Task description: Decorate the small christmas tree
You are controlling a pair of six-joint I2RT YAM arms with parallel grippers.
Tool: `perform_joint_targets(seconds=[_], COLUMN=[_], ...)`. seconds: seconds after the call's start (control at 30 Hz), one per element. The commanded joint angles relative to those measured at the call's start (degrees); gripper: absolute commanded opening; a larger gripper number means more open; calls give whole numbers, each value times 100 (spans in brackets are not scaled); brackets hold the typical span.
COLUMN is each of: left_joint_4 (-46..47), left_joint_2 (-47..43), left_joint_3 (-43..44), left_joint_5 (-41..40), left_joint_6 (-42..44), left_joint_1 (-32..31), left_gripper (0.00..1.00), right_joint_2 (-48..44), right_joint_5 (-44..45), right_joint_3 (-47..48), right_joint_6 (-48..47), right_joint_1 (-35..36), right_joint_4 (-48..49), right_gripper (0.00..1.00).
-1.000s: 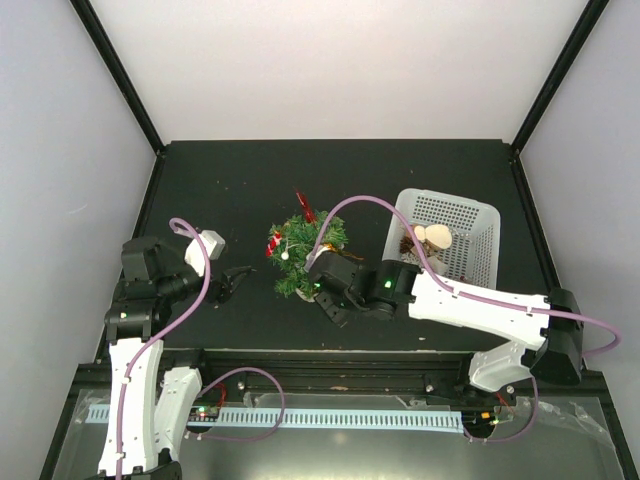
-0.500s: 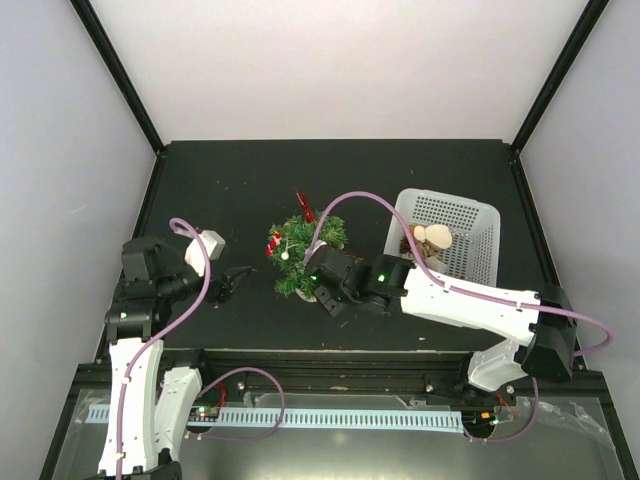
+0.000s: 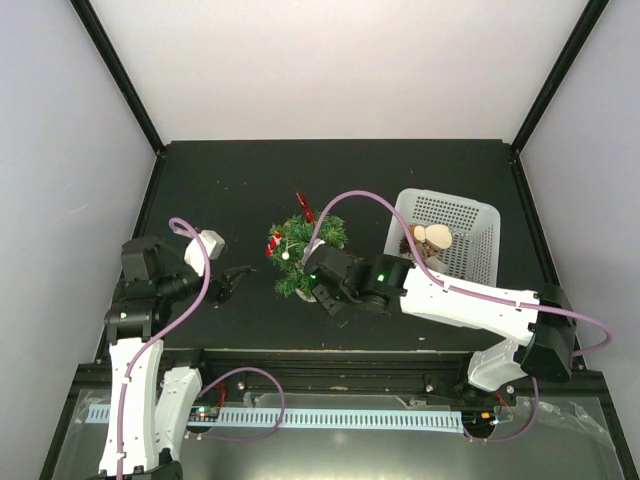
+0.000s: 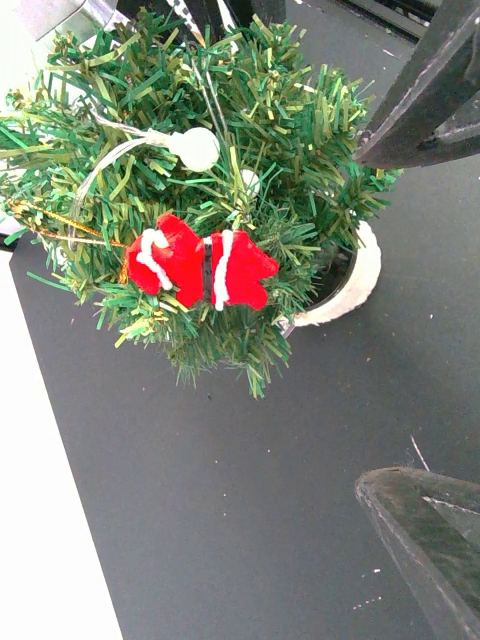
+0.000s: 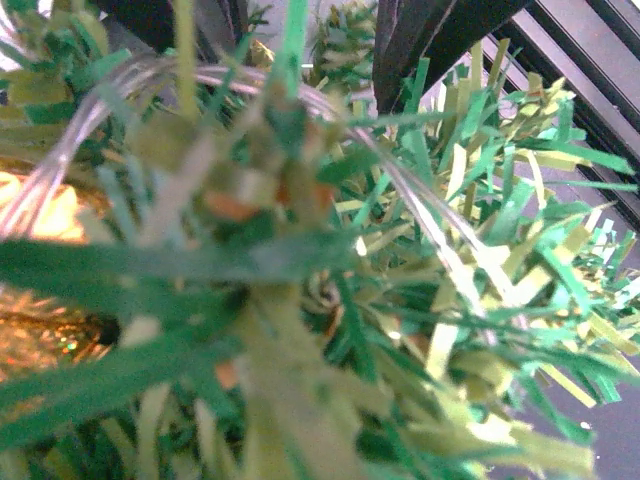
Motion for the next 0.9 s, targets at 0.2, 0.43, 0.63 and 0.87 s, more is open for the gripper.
perform_joint_targets(seconds=[0.2, 0.43, 0.63, 0.87], left_joint_4=[109, 104, 96, 73], left_joint_2=[-65, -33, 37, 91], left_joint_3=[12, 14, 34, 59], left_joint_5=[134, 134, 167, 200], left_joint_6=[62, 61, 87, 105], left_joint_1=[58, 74, 76, 110], left_gripper=[82, 82, 82, 82], right_joint_2=[-242, -994, -1849, -2329], right_joint_5=[179, 435, 60, 188], right_joint_3=[87, -308, -1181, -2224], right_joint_6=[14, 211, 551, 1184], right_joint_1=[-32, -37, -26, -39], right_joint_4=[99, 0, -193, 57], right_gripper=[37, 18, 12, 12])
